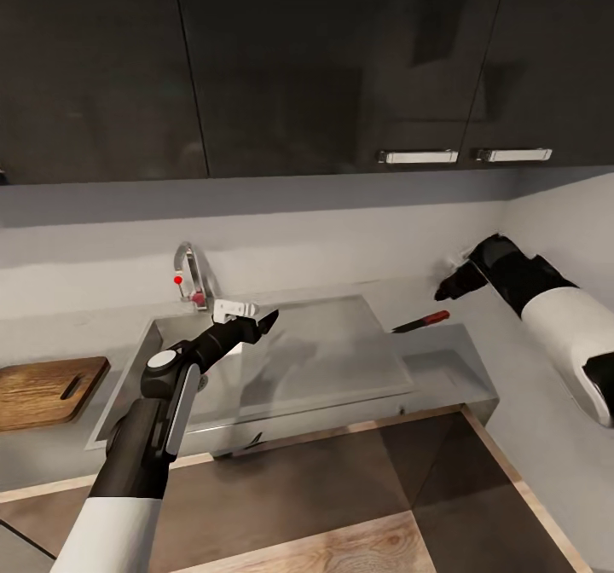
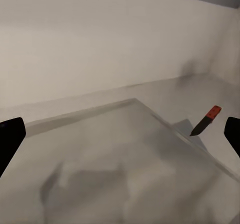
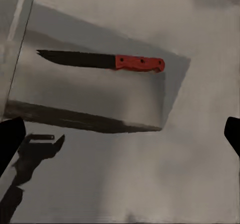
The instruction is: In the kitchen, take the Vidalia onion out of the sink, dice it on the chopping board with the paring knife, put the diced onion into the bowl on the countertop, then place both the paring knife and the chopping board into the sink.
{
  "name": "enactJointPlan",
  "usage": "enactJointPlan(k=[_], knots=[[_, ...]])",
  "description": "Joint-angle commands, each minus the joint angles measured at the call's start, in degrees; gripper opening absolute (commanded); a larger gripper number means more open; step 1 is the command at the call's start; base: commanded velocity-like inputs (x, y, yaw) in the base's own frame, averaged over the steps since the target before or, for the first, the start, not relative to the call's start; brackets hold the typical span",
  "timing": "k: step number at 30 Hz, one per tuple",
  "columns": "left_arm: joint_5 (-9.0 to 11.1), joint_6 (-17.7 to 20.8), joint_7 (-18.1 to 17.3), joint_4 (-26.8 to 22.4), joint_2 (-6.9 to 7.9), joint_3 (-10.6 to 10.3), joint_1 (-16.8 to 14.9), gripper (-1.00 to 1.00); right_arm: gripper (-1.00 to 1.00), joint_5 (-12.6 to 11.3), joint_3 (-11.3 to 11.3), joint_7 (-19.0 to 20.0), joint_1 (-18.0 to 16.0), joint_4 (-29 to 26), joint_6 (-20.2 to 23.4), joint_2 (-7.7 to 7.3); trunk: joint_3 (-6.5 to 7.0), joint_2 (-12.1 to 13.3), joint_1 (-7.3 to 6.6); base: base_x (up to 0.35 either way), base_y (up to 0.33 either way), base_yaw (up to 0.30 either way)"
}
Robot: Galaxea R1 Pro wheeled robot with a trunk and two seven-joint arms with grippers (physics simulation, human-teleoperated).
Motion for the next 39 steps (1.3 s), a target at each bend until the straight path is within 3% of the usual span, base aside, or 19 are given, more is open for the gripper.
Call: enactJointPlan(k=[1, 2, 3, 8, 9, 11, 20, 21, 29, 39], knots=[[0.1, 0.5, -0.2, -0.1, -0.05, 0.1, -0.1, 1.00, 1.00, 1.3, 3.1, 5.1, -0.1, -0.2, -2.1, -0.98, -0.13, -0.1, 0.04, 0.000, 0.000, 0.000], [0.1, 0.5, -0.2, -0.1, -0.05, 0.1, -0.1, 1.00, 1.00, 2.3, 6.2, 13.4, -0.1, -0.4, -7.3, -2.83, -0.13, -0.1, 0.04, 0.000, 0.000, 0.000], [0.1, 0.5, -0.2, -0.1, -0.05, 0.1, -0.1, 1.00, 1.00, 2.5, 6.9, 16.8, -0.1, -0.6, -9.8, -3.70, -0.13, -0.1, 0.04, 0.000, 0.000, 0.000], [0.1, 0.5, -0.2, 0.0, -0.05, 0.1, -0.1, 1.00, 1.00, 3.6, 8.1, 28.5, -0.1, -1.8, -15.5, -5.95, -0.13, -0.1, 0.04, 0.000, 0.000, 0.000], [0.1, 0.5, -0.2, -0.1, -0.05, 0.1, -0.1, 1.00, 1.00, 5.2, 8.3, 33.6, -0.1, -2.3, -17.0, -6.67, -0.13, -0.1, 0.04, 0.000, 0.000, 0.000], [0.1, 0.5, -0.2, -0.1, -0.05, 0.1, -0.1, 1.00, 1.00, 6.8, 8.3, 36.6, -0.1, -2.5, -18.0, -6.93, -0.13, -0.1, 0.04, 0.000, 0.000, 0.000], [0.1, 0.5, -0.2, -0.1, -0.05, 0.1, -0.1, 1.00, 1.00, 13.6, 8.4, 44.0, -0.1, -5.3, -19.9, -7.18, -0.13, -0.1, 0.04, 0.000, 0.000, 0.000], [0.1, 0.5, -0.2, -0.1, -0.05, 0.1, -0.1, 1.00, 1.00, 16.2, 8.4, 45.7, -0.1, -7.8, -19.9, -7.26, -0.13, -0.1, 0.04, 0.036, -0.027, 0.000], [0.1, 0.5, -0.2, -0.1, -0.05, 0.1, -0.1, 1.00, 1.00, 17.6, 8.5, 46.4, -0.1, -10.5, -19.6, -7.37, -0.13, -0.1, 0.04, 0.119, -0.161, 0.000], [0.1, 0.5, -0.2, -0.1, -0.05, 0.1, -0.1, 1.00, 1.00, 17.8, 8.6, 46.3, -0.1, -10.8, -19.6, -8.57, -0.13, -0.1, 0.04, 0.184, -0.185, 0.000]])
